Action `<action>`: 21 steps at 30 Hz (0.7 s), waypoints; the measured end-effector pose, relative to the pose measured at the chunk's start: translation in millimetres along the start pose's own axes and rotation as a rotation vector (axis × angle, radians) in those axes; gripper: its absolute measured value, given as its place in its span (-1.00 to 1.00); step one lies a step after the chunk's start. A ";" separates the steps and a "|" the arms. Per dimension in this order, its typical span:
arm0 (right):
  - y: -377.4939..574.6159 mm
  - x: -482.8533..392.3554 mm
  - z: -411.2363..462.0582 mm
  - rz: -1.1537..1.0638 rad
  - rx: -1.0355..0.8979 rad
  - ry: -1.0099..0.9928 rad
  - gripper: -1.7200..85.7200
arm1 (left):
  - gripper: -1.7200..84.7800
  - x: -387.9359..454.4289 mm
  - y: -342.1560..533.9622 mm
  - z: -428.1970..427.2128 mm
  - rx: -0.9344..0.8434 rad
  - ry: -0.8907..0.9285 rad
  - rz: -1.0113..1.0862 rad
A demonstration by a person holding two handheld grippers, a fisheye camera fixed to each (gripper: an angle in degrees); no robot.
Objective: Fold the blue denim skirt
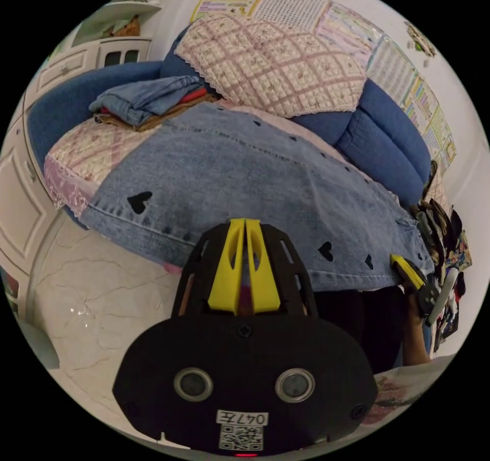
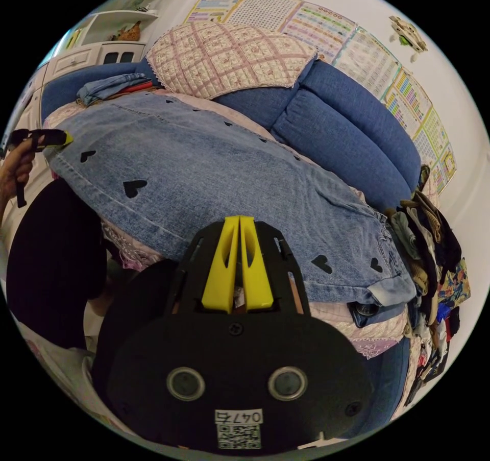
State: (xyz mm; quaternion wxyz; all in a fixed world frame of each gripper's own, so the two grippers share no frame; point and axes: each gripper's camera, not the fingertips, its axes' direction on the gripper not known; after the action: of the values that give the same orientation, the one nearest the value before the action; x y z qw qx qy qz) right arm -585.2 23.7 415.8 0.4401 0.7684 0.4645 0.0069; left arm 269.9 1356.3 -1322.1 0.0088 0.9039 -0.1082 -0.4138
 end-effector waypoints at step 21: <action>-23.4 -1.2 8.0 -0.005 0.003 0.007 -0.97 | -0.64 -373.7 81.2 -246.3 0.269 -0.161 -0.676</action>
State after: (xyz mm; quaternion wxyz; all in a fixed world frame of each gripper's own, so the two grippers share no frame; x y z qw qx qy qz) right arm -599.1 21.6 395.4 0.4371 0.7679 0.4682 0.0076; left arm 202.4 1334.6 -872.7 -0.2560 0.8462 0.1426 -0.4451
